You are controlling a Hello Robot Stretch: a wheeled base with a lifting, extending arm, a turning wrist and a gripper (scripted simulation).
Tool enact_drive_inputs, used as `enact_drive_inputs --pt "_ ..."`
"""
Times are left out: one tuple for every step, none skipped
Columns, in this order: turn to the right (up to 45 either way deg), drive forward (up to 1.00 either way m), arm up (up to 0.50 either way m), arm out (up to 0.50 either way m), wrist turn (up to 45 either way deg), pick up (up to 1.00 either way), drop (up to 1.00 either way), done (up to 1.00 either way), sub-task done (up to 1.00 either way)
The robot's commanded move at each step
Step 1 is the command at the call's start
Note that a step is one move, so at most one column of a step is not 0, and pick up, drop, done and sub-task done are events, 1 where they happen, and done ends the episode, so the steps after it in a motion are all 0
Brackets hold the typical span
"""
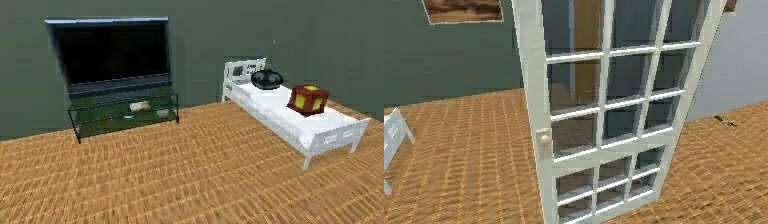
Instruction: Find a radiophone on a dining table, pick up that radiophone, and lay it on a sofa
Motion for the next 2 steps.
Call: enact_drive_inputs --pt "45.0 0.0 0.0 0.0 0.0 0.0 0.0 0.0 0.0" --pt "3.0 0.0 0.0 0.0 0.0 0.0 0.0 0.0 0.0"
